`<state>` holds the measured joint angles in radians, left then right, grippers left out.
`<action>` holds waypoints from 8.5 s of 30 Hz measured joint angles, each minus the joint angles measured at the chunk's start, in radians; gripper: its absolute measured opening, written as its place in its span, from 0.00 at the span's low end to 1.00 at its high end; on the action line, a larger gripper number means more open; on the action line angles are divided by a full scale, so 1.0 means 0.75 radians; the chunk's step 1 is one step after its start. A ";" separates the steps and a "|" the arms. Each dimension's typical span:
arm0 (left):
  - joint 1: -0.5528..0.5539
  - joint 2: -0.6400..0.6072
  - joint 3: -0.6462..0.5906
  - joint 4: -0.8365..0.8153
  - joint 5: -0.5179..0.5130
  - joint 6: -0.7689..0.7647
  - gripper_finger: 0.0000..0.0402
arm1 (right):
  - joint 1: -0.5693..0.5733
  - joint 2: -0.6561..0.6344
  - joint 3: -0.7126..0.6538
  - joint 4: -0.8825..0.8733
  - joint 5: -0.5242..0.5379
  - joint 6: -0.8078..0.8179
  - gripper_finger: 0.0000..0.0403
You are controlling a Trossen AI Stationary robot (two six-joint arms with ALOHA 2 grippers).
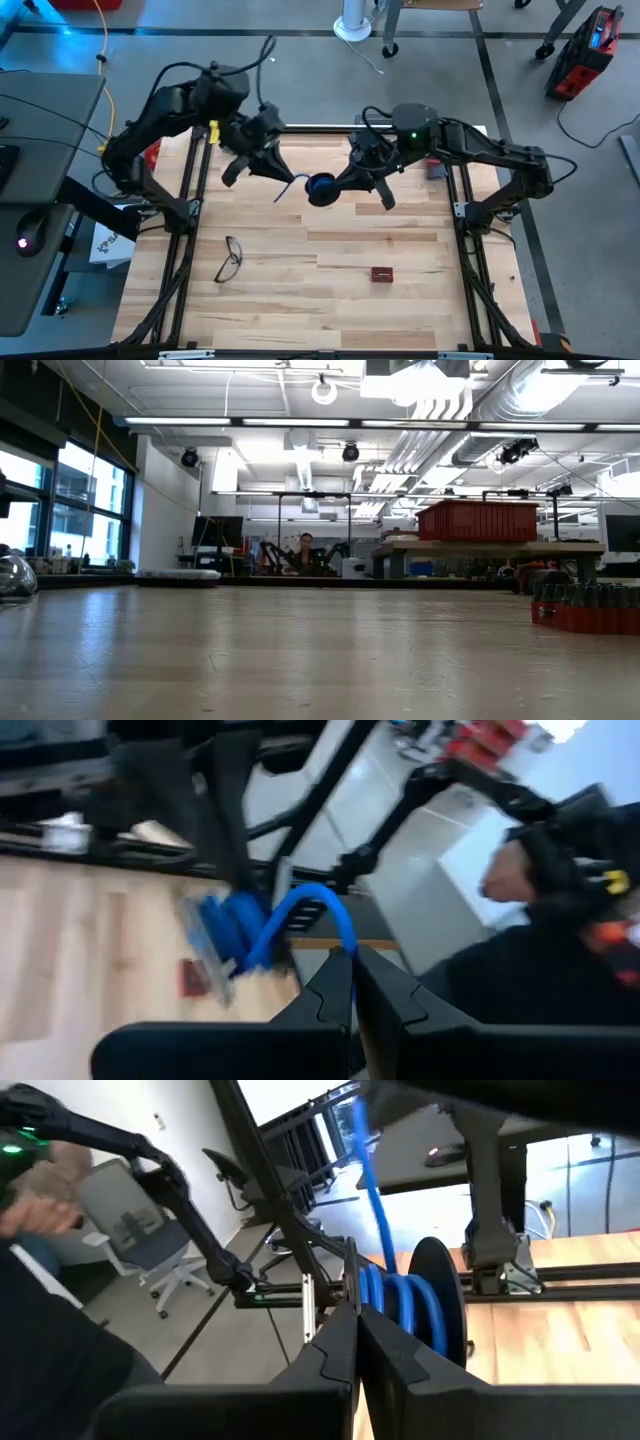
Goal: Coil cords
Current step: Coil the blue wire onto the spool
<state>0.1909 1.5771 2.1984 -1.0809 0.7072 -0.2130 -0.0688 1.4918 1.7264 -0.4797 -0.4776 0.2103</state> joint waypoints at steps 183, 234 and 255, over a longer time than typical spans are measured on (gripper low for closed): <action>-0.168 -0.130 -1.007 1.682 -0.680 -0.088 0.00 | -0.050 0.048 0.000 1.065 0.161 0.059 0.00; -0.132 0.034 -1.010 2.317 -0.746 -0.149 0.42 | -0.108 -0.044 0.001 0.836 0.240 -0.043 0.00; -0.098 0.193 -0.588 1.885 -0.669 0.025 0.40 | -0.108 -0.046 0.001 0.894 0.219 -0.038 0.00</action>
<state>0.1172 1.7222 1.7573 0.3326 0.2054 -0.1946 -0.1497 1.4570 1.7267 0.1904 -0.3134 0.1820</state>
